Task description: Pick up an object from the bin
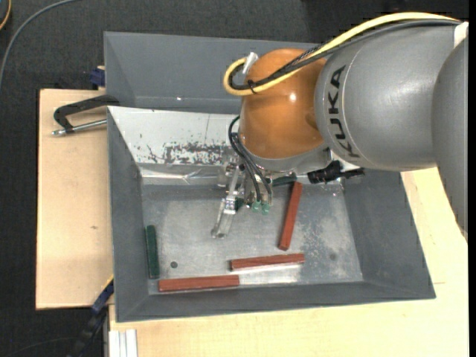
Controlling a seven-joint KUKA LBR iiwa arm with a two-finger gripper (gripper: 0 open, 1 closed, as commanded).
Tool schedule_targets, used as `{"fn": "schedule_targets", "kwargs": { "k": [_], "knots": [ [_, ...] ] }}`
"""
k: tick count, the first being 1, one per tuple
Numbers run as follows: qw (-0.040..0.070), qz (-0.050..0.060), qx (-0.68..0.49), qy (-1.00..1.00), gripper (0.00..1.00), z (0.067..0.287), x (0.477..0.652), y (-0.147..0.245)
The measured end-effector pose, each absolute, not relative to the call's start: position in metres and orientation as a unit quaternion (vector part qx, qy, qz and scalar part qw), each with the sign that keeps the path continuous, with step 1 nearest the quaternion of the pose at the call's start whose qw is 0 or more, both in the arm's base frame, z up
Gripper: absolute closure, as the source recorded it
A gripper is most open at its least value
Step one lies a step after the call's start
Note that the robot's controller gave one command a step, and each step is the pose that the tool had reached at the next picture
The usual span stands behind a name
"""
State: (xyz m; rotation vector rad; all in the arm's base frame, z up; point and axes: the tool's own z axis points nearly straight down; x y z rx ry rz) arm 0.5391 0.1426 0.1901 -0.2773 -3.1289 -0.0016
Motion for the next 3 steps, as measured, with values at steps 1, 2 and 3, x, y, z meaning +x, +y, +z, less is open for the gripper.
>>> {"fn": "schedule_targets", "kwargs": {
  "k": [1, 2, 3],
  "knots": [
    [0.001, 0.001, -0.021, -1.0, 0.0, 0.176, 0.506, 0.082],
    [0.002, 0.0, 0.098, -0.995, 0.0, 0.11, 0.494, 0.041],
    [0.002, 0.0, 0.005, -1.0, 0.0, 0.069, 0.495, 0.03]
  ]
}}
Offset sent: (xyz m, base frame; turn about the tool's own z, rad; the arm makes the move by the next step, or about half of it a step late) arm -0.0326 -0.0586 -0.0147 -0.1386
